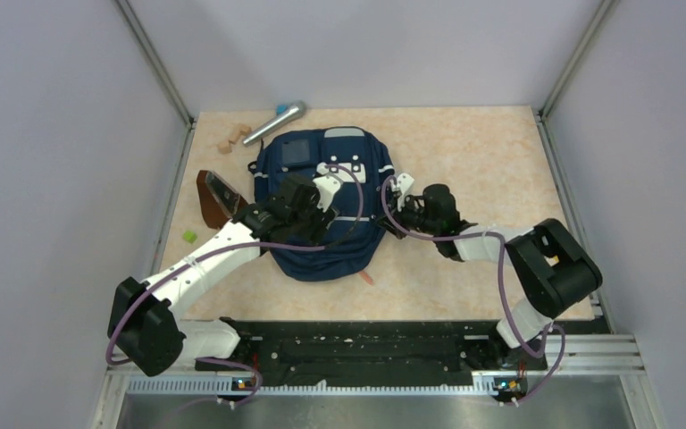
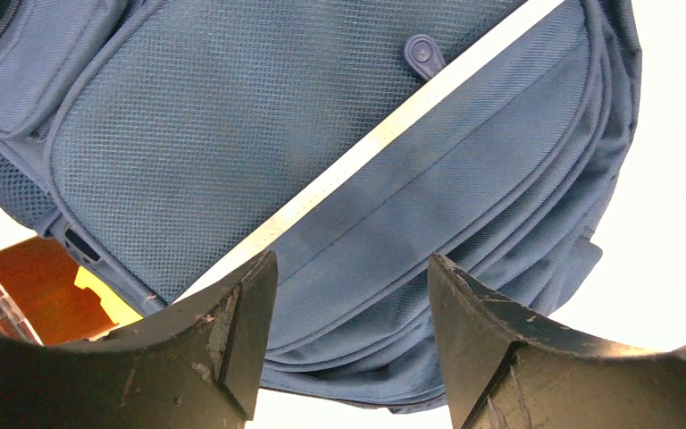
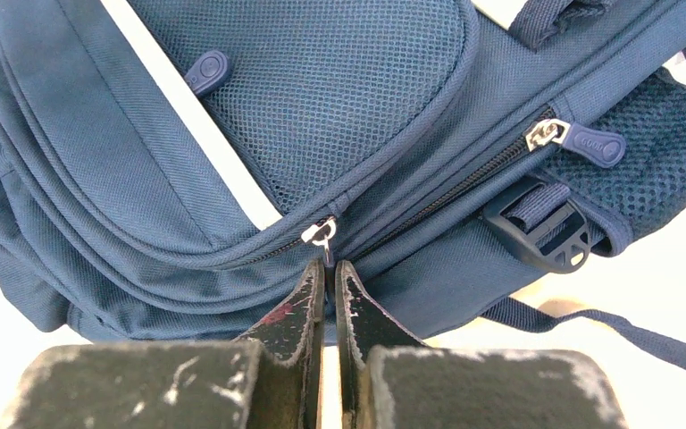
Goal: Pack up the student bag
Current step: Unzip the student bag at the center of the board.
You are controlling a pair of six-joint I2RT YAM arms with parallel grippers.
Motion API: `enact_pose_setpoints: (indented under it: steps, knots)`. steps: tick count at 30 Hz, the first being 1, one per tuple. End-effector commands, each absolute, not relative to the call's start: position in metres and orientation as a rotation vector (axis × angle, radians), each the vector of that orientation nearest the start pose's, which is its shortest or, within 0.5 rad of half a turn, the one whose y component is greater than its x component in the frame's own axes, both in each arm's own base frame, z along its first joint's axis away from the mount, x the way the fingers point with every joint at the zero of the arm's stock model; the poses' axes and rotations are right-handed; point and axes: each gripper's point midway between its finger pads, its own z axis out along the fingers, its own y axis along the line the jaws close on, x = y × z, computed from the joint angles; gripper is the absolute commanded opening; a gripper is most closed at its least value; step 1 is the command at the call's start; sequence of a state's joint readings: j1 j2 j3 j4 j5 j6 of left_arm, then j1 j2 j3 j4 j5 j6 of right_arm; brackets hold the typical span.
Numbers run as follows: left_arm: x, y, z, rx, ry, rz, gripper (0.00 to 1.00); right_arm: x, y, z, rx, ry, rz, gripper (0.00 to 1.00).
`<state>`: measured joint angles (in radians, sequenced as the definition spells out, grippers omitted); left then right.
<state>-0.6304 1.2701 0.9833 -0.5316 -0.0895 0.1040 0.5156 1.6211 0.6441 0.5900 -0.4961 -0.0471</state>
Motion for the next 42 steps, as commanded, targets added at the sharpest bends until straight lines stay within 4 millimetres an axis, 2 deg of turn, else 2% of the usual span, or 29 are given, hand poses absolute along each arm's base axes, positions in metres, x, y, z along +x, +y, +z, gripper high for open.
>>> enact_pose_setpoints:
  steps: [1, 5, 13, 17, 23, 27, 30, 33, 34, 40, 42]
  knots:
    - [0.277, -0.197, 0.145, 0.862, 2.220, -0.227, 0.68, 0.315, 0.284, 0.097, -0.859, 1.841, 0.760, 0.00]
    - [0.275, -0.204, 0.137, 0.901, 2.221, -0.230, 0.68, 0.299, 0.288, 0.095, -0.858, 1.889, 0.747, 0.00]
    - [0.273, -0.223, 0.125, 1.001, 2.197, -0.250, 0.70, 0.277, 0.291, 0.111, -0.782, 1.878, 0.848, 0.00]
    - [0.276, -0.219, 0.116, 1.020, 2.187, -0.165, 0.72, 0.272, 0.292, 0.120, -0.764, 1.846, 0.889, 0.00]
    - [0.288, -0.212, 0.122, 0.964, 2.144, -0.070, 0.73, 0.267, 0.295, 0.123, -0.771, 1.821, 0.928, 0.00]
    - [0.292, -0.215, 0.125, 0.947, 2.126, -0.073, 0.69, 0.263, 0.298, 0.127, -0.779, 1.805, 0.956, 0.00]
    - [0.294, -0.219, 0.121, 0.950, 2.130, -0.081, 0.60, 0.259, 0.298, 0.128, -0.783, 1.805, 0.978, 0.00]
    - [0.299, -0.223, 0.119, 0.946, 2.140, -0.085, 0.44, 0.258, 0.296, 0.129, -0.766, 1.813, 0.977, 0.00]
    - [0.300, -0.226, 0.121, 0.940, 2.138, -0.092, 0.36, 0.259, 0.295, 0.130, -0.757, 1.816, 0.970, 0.00]
    - [0.309, -0.251, 0.137, 0.914, 2.099, -0.196, 0.03, 0.268, 0.289, 0.143, -0.697, 1.829, 0.915, 0.00]
    - [0.312, -0.261, 0.144, 0.895, 2.086, -0.240, 0.00, 0.270, 0.288, 0.147, -0.701, 1.828, 0.898, 0.00]
